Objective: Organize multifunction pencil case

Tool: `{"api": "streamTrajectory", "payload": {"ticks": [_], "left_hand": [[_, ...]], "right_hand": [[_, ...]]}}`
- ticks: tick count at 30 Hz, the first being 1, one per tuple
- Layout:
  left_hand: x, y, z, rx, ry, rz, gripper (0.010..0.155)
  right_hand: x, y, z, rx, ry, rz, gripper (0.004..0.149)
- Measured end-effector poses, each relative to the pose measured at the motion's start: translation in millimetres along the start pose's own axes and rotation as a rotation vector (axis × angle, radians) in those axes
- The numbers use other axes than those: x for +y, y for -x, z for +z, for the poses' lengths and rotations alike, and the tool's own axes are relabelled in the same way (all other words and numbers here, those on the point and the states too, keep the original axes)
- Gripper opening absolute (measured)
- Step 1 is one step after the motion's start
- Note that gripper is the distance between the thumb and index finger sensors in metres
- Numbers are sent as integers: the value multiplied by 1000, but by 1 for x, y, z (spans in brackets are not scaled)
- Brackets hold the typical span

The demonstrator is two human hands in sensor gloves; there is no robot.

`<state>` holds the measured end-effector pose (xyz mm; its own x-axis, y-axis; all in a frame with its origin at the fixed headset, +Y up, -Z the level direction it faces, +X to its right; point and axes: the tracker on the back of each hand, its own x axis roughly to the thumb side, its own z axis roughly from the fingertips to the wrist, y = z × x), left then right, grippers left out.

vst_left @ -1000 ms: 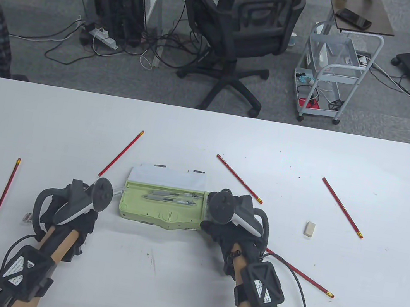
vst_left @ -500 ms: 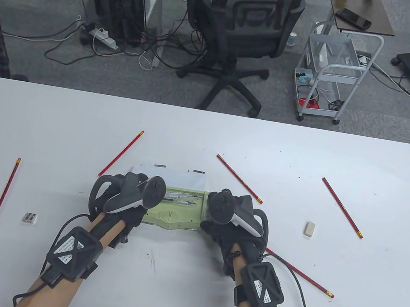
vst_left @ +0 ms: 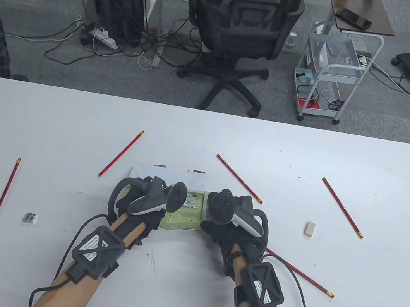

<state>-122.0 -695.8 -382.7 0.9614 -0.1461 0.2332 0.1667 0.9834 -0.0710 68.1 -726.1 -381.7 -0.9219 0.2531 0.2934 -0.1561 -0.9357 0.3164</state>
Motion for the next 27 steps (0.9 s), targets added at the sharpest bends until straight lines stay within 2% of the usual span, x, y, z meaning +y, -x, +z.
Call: {"api": "streamTrajectory", "payload": {"ticks": [13, 21, 27], "left_hand": [[-2, -2, 3, -22, -26, -9, 43], [-1, -2, 4, -20, -5, -11, 44], [6, 8, 7, -8, -21, 13, 44]], "right_hand": [[0, 0, 0, 2, -2, 7, 82], [0, -1, 0, 3, -1, 11, 82], [0, -1, 0, 2, -2, 9, 82]]}}
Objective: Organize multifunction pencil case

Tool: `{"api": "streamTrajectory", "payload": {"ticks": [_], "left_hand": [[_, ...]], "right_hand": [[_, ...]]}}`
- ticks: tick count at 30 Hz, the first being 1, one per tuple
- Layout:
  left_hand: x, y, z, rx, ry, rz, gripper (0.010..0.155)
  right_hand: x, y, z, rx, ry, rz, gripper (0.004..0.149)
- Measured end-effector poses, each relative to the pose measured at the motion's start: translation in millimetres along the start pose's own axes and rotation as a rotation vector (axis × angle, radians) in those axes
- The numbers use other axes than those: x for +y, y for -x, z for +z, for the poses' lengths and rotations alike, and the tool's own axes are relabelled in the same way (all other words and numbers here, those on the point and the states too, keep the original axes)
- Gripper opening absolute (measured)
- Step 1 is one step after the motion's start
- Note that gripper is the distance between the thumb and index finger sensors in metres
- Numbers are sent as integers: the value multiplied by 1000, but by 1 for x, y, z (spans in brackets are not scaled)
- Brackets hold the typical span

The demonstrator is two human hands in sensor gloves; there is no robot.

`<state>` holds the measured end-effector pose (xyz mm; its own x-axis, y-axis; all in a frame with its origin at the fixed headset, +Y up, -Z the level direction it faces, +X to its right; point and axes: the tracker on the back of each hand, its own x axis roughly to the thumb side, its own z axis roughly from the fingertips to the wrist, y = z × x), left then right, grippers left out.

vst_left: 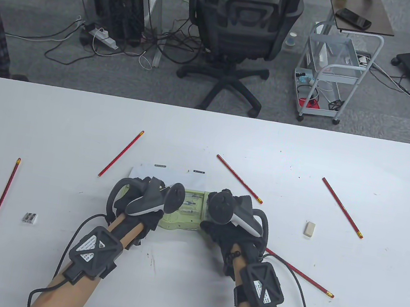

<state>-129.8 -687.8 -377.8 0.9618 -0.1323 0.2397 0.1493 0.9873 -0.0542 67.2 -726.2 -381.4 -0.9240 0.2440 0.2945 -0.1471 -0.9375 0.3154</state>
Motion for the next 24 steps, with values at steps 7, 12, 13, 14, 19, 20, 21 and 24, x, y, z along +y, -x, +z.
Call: {"api": "streamTrajectory", "payload": {"ticks": [7, 12, 13, 14, 19, 20, 21, 24], "left_hand": [[24, 42, 19, 70, -43, 73, 49], [39, 84, 39, 161, -55, 130, 52], [41, 94, 44, 186, -49, 144, 53], [42, 104, 50, 214, -32, 162, 55], [32, 145, 73, 311, -5, 287, 59], [28, 152, 77, 330, 11, 290, 59], [24, 158, 80, 347, 32, 285, 59], [5, 175, 88, 391, 100, 244, 60]], "right_hand": [[0, 0, 0, -2, 0, -4, 82], [0, 0, 0, -2, 0, -4, 82], [0, 0, 0, -2, 0, -5, 82], [0, 0, 0, -2, 1, -6, 82], [0, 1, 0, -3, 2, -9, 82], [0, 1, 0, -3, 3, -10, 82], [0, 1, 0, -2, 3, -9, 82], [0, 1, 0, -2, 2, -7, 82]]}}
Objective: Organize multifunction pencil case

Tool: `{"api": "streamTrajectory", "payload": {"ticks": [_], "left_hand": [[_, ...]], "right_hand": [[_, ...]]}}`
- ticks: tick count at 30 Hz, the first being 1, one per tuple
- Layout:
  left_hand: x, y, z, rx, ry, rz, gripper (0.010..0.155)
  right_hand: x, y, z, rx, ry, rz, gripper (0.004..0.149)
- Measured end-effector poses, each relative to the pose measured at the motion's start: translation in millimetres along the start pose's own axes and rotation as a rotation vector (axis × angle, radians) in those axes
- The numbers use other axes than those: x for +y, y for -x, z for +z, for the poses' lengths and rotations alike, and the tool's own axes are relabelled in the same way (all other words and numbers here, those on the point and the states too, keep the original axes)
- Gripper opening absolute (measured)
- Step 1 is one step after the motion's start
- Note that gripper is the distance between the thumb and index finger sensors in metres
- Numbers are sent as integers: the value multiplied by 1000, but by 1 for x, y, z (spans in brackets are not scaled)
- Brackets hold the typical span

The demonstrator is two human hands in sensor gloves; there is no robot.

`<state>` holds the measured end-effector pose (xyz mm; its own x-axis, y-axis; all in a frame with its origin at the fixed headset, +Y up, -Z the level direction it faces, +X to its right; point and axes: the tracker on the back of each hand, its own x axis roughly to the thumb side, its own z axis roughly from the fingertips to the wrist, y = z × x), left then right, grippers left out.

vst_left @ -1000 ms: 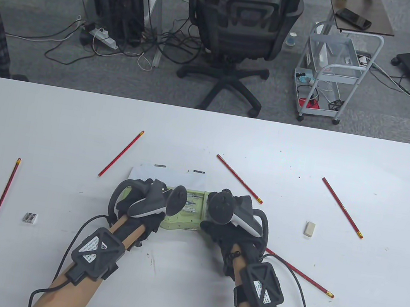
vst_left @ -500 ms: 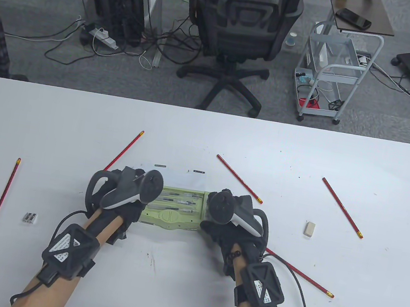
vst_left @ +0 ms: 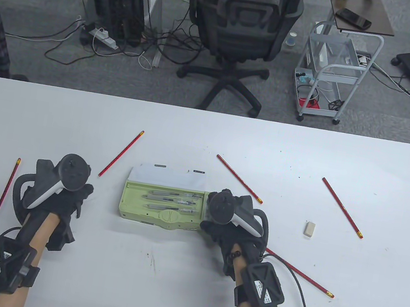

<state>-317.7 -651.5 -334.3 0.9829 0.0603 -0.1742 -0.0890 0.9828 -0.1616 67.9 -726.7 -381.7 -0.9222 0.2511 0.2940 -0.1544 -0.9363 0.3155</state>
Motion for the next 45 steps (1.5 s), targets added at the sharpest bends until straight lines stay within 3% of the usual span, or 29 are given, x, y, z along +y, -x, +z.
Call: {"api": "streamTrajectory", "payload": {"ticks": [8, 16, 27, 45], "left_hand": [[-39, 43, -5, 149, 113, -115, 62], [-62, 67, -8, 288, 183, -249, 61], [-80, 69, -19, 354, 269, -348, 56], [-85, 55, -26, 328, 210, -440, 52]], "right_hand": [[0, 0, 0, 0, -1, 0, 82], [0, 0, 0, 0, -1, 0, 82], [0, 1, 0, 0, 2, 1, 82], [0, 0, 0, -1, 2, 6, 81]]}}
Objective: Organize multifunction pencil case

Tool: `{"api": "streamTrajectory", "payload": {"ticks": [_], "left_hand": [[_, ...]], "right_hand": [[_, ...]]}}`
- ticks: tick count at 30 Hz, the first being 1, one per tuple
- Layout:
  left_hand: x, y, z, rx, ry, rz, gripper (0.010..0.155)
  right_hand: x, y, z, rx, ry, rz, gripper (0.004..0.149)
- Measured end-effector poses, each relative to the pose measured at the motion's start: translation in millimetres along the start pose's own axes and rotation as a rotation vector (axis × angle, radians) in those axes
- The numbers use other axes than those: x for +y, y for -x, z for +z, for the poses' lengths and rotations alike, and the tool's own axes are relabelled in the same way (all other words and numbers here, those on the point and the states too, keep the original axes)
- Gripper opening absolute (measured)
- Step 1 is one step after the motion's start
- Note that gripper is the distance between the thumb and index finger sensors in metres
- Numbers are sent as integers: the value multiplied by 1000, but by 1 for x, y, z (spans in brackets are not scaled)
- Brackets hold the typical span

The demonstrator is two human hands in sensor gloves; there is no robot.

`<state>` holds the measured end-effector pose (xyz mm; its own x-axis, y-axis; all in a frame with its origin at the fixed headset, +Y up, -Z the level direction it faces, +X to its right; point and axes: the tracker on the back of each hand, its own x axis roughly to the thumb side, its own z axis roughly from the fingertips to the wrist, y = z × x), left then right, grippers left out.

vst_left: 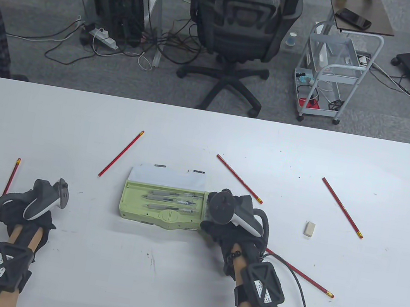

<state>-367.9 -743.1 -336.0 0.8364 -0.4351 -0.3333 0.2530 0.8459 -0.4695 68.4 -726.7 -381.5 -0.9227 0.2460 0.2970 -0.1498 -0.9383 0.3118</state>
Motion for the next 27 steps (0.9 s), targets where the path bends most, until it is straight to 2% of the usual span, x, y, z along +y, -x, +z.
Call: {"api": "streamTrajectory", "payload": {"ticks": [3, 9, 18, 27], "left_hand": [[5, 0, 1, -15, -18, 60, 49], [33, -14, 13, -95, -119, 202, 48], [82, -61, 40, -254, -218, 313, 47], [104, -105, 60, -368, -271, 338, 46]], "right_hand": [[0, 0, 0, -1, -1, -2, 81], [0, 0, -1, 0, -1, -2, 81], [0, 0, -1, 0, -1, -4, 81], [0, 0, -1, 0, -1, -4, 81]]}}
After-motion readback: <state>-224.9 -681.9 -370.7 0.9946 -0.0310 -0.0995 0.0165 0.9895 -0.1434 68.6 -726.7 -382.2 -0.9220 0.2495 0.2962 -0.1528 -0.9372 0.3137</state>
